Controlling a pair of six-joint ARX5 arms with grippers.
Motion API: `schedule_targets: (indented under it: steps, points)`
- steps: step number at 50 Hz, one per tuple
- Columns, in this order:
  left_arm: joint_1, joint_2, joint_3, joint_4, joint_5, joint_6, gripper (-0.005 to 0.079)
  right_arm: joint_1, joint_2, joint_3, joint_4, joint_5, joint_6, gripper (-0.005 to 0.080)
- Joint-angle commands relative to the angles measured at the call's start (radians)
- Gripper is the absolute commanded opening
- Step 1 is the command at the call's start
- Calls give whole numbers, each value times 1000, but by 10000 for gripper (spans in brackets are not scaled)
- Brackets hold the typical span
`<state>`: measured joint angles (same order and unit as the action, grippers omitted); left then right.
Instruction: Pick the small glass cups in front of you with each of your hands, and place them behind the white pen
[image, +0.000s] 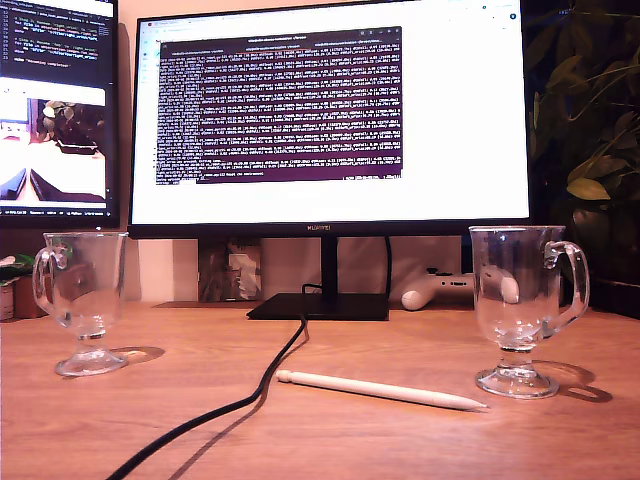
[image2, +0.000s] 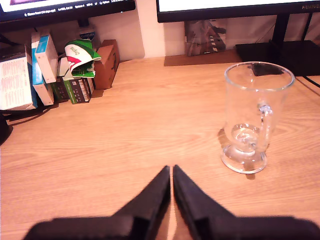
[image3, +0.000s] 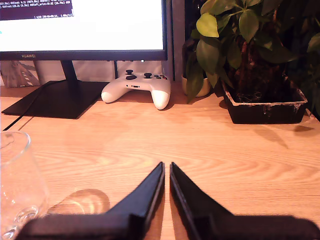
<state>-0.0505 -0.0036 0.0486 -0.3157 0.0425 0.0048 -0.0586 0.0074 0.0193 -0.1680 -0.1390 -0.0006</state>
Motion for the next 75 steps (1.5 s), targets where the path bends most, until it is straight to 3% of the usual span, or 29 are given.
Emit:
schedule_targets:
  steps: [1, 30, 34, 35, 37, 38, 42, 43, 46, 54, 59, 65, 75]
  points:
    - [4, -8, -26, -14, 2, -5, -19, -2, -6, -11, 8, 4, 2, -1]
    - [4, -8, -26, -6, 6, -6, -19, -1, -6, -11, 8, 3, 5, -1]
    - [4, -8, -26, 19, 49, -35, -19, 0, -6, -11, 8, -19, 65, -2]
    - [3, -8, -26, 25, 64, -109, -19, 0, -6, -11, 8, -21, 80, -1]
    - [4, -8, -26, 35, 88, -109, -19, 0, -6, -11, 8, -31, 115, -1]
    - [3, -8, -26, 44, 99, -184, -19, -1, -6, -11, 8, -38, 169, -2]
    - [3, -8, -26, 83, 133, -223, -19, 0, -6, -11, 13, -67, 288, -2]
    - [3, -8, -26, 89, 143, -317, -19, 0, -6, -11, 16, -69, 322, -2]
    - [3, -8, -26, 92, 161, -385, -19, -1, -6, -11, 24, -69, 391, -2]
    - [3, -8, -26, 150, 164, -433, -19, 0, -6, -11, 19, -78, 481, -2]
    - [3, -8, -20, 176, 219, -436, -19, 0, -6, -10, 18, -152, 509, -13]
    - [3, 5, -4, 151, 295, -461, -19, 0, 15, 11, -58, -231, 528, -13]
    - [2, 94, 21, 125, 321, -466, -19, 0, 124, 51, -184, -228, 516, -13]
